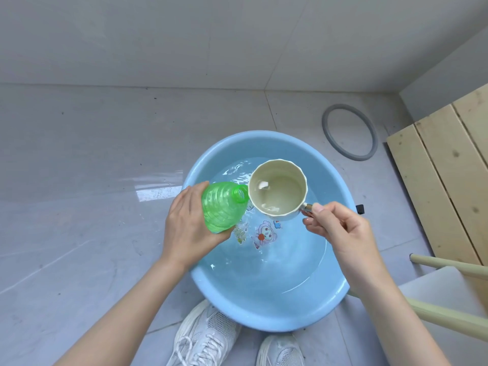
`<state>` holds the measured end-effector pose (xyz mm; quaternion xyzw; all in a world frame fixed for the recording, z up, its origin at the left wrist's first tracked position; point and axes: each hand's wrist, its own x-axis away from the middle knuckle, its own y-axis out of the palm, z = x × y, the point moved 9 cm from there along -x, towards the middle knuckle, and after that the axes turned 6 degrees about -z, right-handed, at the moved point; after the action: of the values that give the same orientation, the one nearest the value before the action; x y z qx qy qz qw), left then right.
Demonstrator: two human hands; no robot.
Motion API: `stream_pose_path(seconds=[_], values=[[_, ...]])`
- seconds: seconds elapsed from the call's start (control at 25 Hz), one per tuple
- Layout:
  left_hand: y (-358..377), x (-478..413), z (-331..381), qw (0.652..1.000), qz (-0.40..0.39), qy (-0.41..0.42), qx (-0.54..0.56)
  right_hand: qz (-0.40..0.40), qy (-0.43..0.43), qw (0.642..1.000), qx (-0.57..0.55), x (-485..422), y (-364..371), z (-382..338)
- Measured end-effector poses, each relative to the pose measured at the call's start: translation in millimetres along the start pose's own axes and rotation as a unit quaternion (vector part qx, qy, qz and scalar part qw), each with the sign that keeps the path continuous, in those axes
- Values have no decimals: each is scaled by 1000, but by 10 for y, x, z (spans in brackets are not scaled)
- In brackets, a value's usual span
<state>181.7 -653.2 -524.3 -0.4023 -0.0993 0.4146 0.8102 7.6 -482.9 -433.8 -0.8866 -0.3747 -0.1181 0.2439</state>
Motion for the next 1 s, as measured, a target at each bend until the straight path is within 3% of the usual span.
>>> stream_pose_path(seconds=[0.36,1.0], values=[[-7,-7,40,1000,5,24,0,-18,-37,994,98,-75,-1,-197],[8,-6,29,1000,2,18,-5,-34,-72,989,125,-97,25,-353]])
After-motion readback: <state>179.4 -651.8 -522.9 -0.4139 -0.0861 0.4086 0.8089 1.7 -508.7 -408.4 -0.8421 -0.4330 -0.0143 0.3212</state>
